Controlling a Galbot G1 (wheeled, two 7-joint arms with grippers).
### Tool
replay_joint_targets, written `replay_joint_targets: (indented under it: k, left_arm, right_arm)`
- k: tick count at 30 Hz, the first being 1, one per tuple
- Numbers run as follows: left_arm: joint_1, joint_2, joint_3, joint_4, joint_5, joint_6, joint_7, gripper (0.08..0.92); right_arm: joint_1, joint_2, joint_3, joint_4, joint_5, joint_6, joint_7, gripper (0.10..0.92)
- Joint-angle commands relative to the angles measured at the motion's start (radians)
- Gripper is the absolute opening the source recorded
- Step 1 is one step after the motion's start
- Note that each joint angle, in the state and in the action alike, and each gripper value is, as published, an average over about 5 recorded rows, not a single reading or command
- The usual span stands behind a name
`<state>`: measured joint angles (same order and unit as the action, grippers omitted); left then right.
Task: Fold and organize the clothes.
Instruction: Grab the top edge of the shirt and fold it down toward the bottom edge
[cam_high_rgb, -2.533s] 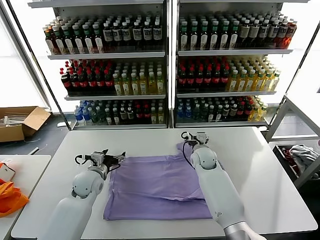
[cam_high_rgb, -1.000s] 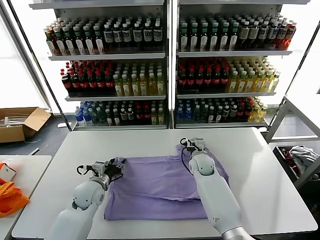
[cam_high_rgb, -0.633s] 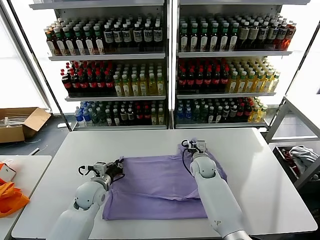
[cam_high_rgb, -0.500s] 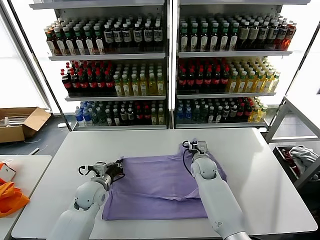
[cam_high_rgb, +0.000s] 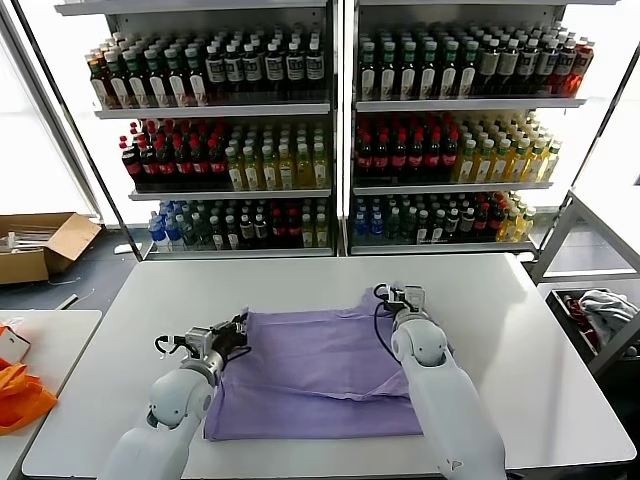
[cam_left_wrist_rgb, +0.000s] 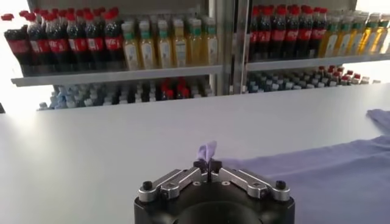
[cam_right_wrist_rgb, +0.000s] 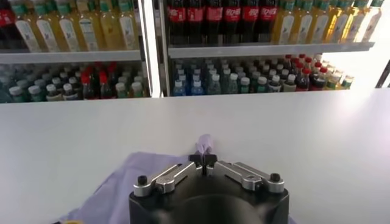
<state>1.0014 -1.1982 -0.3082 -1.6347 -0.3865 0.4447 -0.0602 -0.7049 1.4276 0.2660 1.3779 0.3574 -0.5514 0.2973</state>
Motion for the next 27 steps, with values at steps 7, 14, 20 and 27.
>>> replay_joint_targets:
  k: [7,14,20,27]
  left_arm:
    - [0.132,0.016,-0.048,-0.153,0.101,-0.086,0.020,0.084]
    - [0.229,0.023,-0.069,-0.225,0.164,-0.097,0.032,0.084]
    - [0.302,0.009,-0.068,-0.258,0.201,-0.099,0.029,0.084]
    - [0.364,-0.007,-0.066,-0.298,0.238,-0.094,0.025,0.085]
  right_arm:
    - [-0.136,-0.034,0.023,0.353,0.059,0.003,0.050,0.115]
    - [-0.318,-0.044,0.057,0.518,0.066,-0.008,0.094,0.115]
    - [-0.478,-0.038,0.083,0.638,0.057,-0.013,0.133,0.115]
    - [-0.579,-0.039,0.117,0.668,0.026,-0.002,0.149,0.115]
